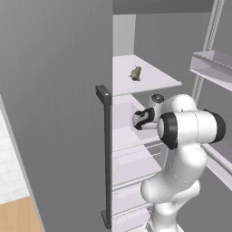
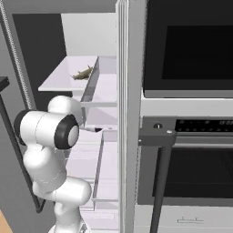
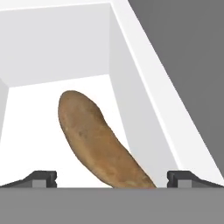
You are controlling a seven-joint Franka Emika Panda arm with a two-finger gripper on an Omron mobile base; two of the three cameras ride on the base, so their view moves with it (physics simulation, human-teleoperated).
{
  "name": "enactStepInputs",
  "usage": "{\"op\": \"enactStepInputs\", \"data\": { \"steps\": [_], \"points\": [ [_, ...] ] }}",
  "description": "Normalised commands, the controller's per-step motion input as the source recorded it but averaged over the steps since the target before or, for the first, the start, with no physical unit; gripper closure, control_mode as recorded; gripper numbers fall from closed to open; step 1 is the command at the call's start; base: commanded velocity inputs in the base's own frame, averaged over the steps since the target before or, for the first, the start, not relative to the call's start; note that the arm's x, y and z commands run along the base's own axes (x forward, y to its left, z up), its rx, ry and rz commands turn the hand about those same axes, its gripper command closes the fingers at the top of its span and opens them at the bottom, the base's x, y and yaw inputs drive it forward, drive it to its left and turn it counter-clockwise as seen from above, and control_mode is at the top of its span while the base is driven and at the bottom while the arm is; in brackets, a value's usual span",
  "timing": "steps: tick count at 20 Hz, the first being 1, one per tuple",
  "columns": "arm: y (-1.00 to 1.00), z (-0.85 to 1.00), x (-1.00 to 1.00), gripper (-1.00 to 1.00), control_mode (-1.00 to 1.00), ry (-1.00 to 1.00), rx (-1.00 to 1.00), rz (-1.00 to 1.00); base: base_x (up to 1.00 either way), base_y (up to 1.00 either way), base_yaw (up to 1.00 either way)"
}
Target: Place one sweet potato and one fish in each tupperware on the nearby counter, to pack two identical lunches.
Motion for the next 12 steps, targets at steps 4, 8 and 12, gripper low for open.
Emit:
{"op": "enactStepInputs", "data": {
  "steps": [4, 8, 12],
  "points": [
    [0.0, -0.17, 0.42, -1.0, -1.0, 0.0, 0.0, 0.0, 0.0, 0.0, 0.0],
    [0.0, -0.32, 0.17, -1.0, -1.0, 0.0, 0.0, 0.0, 0.0, 0.0, 0.0],
    [0.0, -0.41, 0.06, 1.0, -1.0, 0.0, 0.0, 0.0, 0.0, 0.0, 0.0]
  ]
}}
